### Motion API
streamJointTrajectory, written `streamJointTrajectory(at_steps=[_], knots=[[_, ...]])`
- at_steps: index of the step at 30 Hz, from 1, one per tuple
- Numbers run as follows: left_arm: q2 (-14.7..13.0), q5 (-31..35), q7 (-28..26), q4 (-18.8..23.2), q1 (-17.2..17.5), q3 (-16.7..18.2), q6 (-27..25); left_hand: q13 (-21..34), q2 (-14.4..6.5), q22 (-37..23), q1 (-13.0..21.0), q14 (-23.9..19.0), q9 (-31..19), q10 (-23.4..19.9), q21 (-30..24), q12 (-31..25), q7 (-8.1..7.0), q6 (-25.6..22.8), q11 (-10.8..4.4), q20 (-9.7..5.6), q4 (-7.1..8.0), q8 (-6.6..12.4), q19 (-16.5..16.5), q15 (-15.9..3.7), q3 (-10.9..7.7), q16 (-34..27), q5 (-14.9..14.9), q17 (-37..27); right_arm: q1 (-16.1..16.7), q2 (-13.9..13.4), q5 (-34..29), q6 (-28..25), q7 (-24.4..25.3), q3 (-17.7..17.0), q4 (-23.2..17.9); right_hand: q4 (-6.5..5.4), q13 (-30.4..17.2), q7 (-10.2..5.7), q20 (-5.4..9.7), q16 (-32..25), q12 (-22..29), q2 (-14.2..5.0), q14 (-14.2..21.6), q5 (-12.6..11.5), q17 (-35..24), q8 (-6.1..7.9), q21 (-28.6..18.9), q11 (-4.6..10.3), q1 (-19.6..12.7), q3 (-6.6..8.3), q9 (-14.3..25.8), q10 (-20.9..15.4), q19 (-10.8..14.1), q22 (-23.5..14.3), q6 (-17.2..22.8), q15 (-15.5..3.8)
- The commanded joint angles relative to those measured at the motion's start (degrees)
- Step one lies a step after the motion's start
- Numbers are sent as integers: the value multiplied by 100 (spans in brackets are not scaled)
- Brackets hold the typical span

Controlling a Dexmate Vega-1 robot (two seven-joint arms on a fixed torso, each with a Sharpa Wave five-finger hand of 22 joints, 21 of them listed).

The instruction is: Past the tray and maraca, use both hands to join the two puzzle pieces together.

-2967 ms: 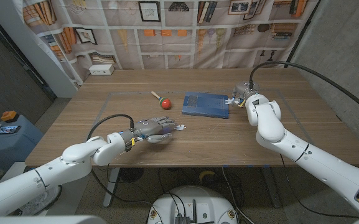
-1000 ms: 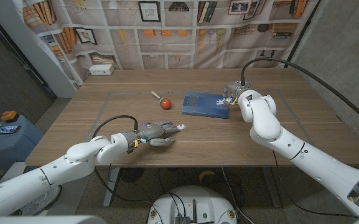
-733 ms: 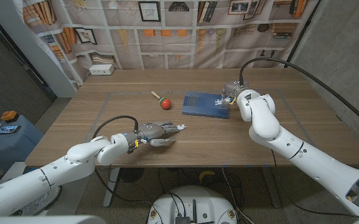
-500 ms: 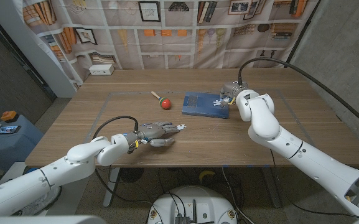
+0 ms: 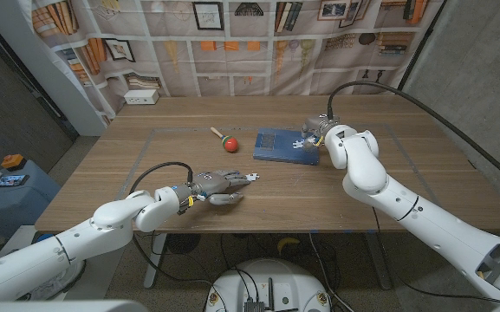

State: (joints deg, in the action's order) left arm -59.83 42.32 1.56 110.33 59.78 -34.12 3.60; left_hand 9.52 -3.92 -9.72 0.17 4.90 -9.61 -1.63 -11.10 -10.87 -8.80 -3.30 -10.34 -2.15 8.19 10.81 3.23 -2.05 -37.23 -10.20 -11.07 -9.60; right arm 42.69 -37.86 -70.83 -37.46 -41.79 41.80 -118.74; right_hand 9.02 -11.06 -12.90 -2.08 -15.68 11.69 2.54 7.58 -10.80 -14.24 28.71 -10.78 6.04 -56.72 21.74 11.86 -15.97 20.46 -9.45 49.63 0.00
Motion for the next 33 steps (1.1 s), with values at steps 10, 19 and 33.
streamJointTrajectory(at_steps=[10, 19, 33], knots=[[13, 23, 53, 38, 4, 2, -105, 28, -414, -23, 76, -41, -16, -45, -18, 13, -18, -64, 1, -540, -54, 10, -27, -838, -27, -1, -43, -6, 53, 196, -194, -157, -17, 248, -26, -2, -17, 10, -84, -37, 7, -62, 62, 27, -21, 3, -14, -60, 12, -23, 21, -58, 20, -31, 61, 60], [11, 35, 38, 41, 13, 5, -149, 29, -428, -22, 91, -65, -17, -61, -21, 13, -12, -91, 15, -539, -75, 13, -42, -837, -47, -1, -43, -2, 142, 315, -412, -266, -74, 312, -15, -6, -17, 11, -95, -46, 7, -72, 86, 31, -22, -1, -17, -60, 17, -32, 23, -72, 24, -31, 76, 69], [-9, 49, -21, 92, 76, 31, -263, 29, -438, -21, 115, -127, -18, -118, -23, 3, 23, -146, 45, -537, -116, 19, -65, -822, -79, -6, -41, 3, 325, 682, -1018, -506, -122, 396, 100, -9, -18, 13, -137, -63, 20, -69, 137, 36, -23, -9, -25, -83, 30, -51, 25, -129, 43, -32, 95, 94]])
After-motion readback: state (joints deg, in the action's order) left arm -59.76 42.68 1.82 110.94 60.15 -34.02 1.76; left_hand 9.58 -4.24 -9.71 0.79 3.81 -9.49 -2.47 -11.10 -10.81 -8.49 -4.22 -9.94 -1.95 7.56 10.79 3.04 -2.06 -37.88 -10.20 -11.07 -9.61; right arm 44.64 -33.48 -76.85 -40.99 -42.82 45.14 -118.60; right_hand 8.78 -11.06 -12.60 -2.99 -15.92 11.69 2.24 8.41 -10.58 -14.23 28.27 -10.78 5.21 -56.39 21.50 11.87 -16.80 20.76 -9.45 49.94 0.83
